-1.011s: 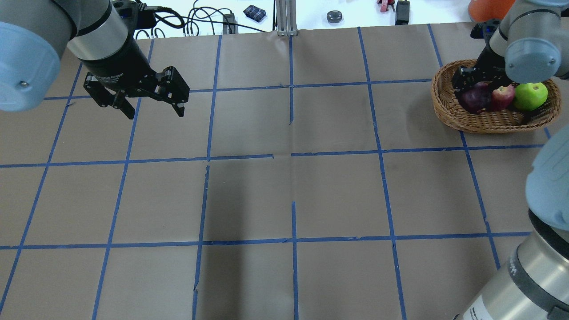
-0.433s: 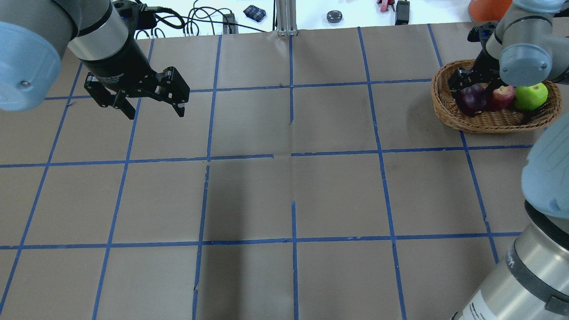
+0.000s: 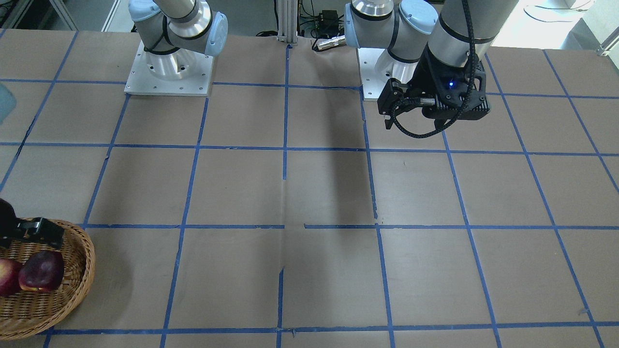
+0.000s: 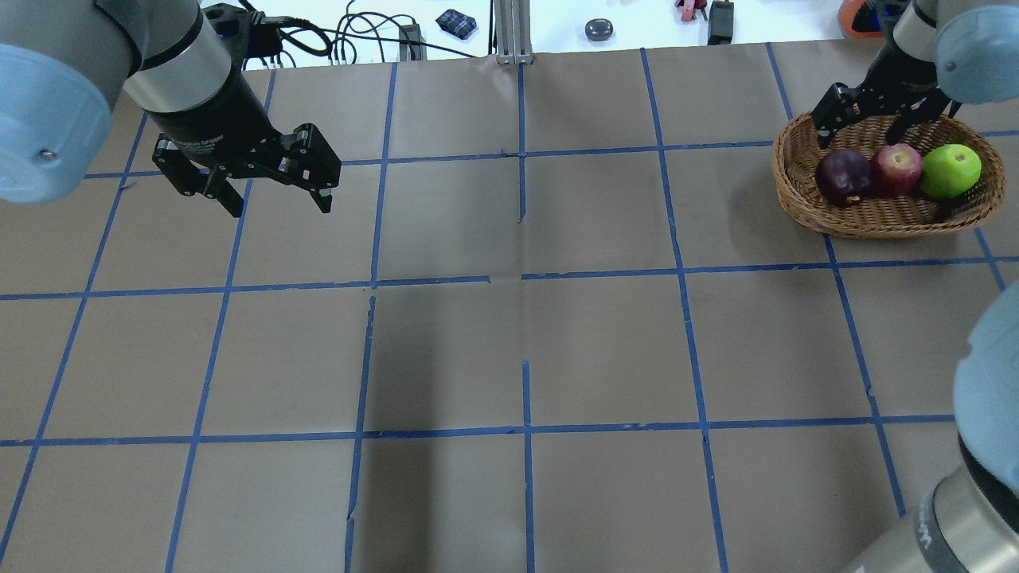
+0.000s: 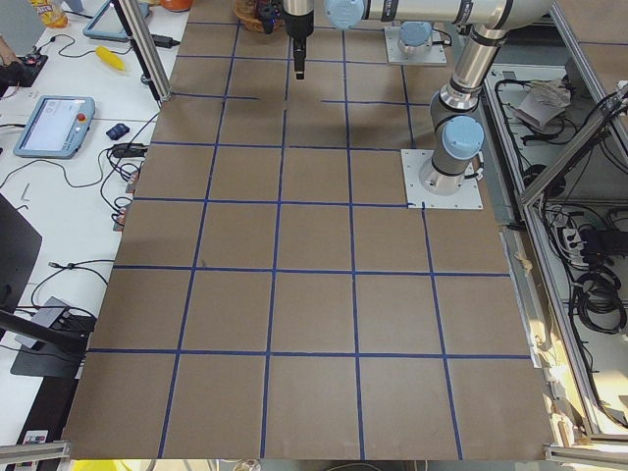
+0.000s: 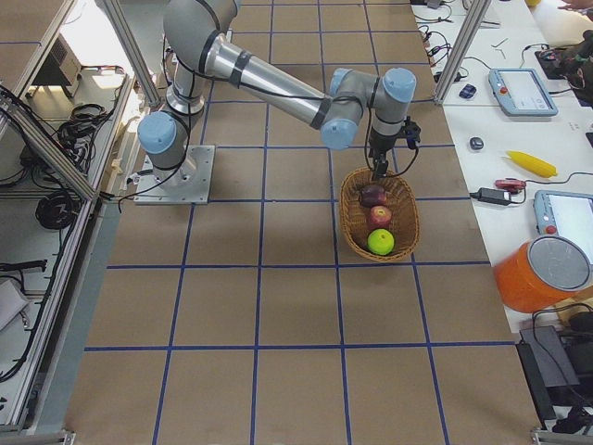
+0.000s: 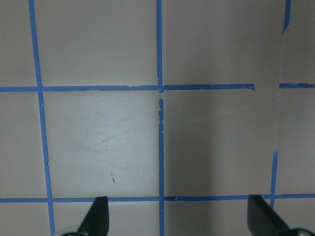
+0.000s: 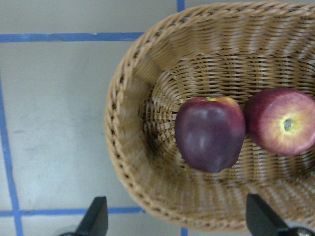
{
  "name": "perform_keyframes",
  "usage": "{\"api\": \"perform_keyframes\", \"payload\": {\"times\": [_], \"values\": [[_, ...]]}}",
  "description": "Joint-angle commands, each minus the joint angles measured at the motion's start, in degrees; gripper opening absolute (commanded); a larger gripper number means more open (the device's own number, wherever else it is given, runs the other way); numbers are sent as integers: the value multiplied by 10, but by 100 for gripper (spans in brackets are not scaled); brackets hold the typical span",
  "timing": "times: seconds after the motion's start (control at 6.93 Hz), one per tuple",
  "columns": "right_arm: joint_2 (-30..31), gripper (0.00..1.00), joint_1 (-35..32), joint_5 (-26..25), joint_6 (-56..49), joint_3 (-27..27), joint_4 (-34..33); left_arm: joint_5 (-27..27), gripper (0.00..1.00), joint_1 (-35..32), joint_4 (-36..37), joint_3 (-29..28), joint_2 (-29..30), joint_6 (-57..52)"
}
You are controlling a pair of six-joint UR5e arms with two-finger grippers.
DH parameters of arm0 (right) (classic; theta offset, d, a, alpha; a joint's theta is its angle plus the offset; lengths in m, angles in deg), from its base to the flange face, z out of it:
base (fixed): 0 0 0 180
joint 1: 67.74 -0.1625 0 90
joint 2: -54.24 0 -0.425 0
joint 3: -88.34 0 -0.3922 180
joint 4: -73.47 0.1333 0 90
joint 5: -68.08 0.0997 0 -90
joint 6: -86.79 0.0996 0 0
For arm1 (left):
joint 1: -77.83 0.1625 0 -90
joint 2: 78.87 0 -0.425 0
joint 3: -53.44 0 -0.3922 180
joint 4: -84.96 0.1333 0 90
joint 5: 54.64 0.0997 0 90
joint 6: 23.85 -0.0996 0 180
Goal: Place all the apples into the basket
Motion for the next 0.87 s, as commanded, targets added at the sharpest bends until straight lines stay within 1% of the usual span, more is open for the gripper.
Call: {"api": "perform_keyframes", "payload": {"times": [0.0,0.14,0.29,0.43,0.58,0.72], "values": [[71,100,-93,0,118,-5,89,0,100,0,0,-4,2,0],[94,100,-115,0,135,-7,129,1,100,1,0,-4,2,0],[134,100,-122,1,136,-19,173,1,100,1,0,-4,2,0],[180,100,-126,0,138,-37,189,1,100,2,0,-4,2,0],[199,100,-127,-8,137,-48,203,1,100,1,0,-4,2,0],[194,100,-125,-9,137,-48,194,2,100,2,0,-4,2,0]]}}
